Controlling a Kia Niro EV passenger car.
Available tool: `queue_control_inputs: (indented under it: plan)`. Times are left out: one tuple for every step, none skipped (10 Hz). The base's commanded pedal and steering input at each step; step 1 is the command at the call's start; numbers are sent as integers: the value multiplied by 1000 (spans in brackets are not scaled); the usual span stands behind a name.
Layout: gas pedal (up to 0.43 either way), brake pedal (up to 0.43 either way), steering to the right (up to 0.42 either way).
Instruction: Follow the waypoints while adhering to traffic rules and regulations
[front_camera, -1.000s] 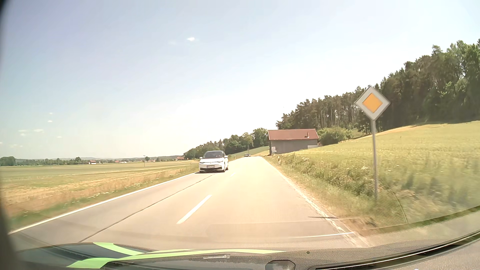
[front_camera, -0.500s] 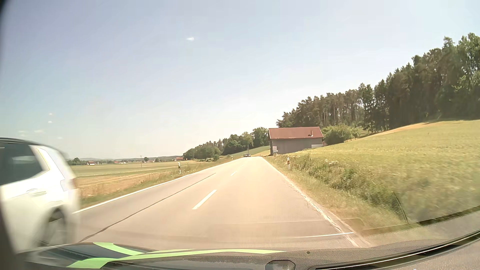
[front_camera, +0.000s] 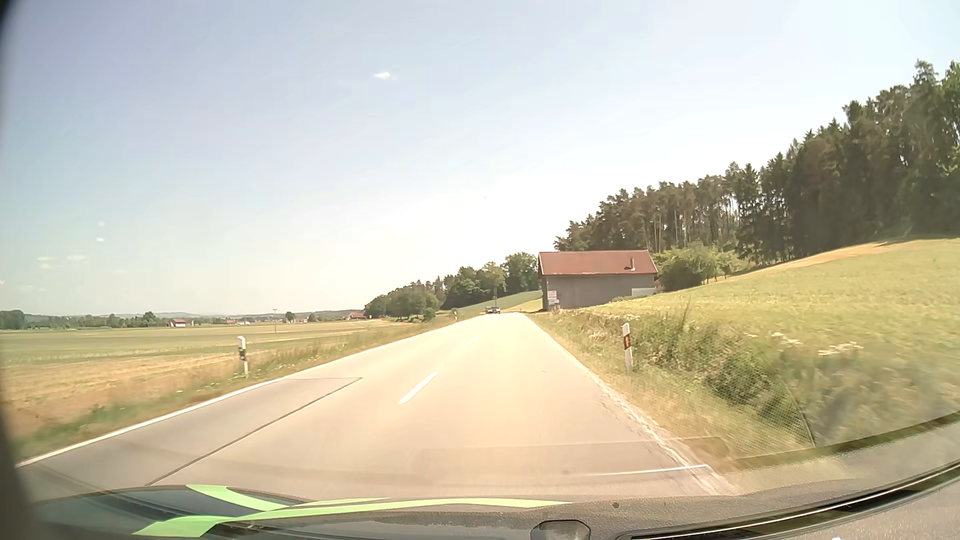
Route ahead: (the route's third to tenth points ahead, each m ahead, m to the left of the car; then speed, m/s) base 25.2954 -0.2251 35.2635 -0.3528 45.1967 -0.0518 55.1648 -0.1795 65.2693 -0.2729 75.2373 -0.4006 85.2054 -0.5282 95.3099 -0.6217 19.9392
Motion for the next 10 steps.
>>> queue_control_inputs:
  plan:
    - [260, 0, -3]
    - [220, 0, -2]
    - [220, 0, -3]
    - [220, 0, -3]
    - [240, 0, -3]
    - [248, 0, -3]
    - [268, 0, -3]
    - [280, 0, -3]
    - [280, 0, -3]
    - [280, 0, -2]
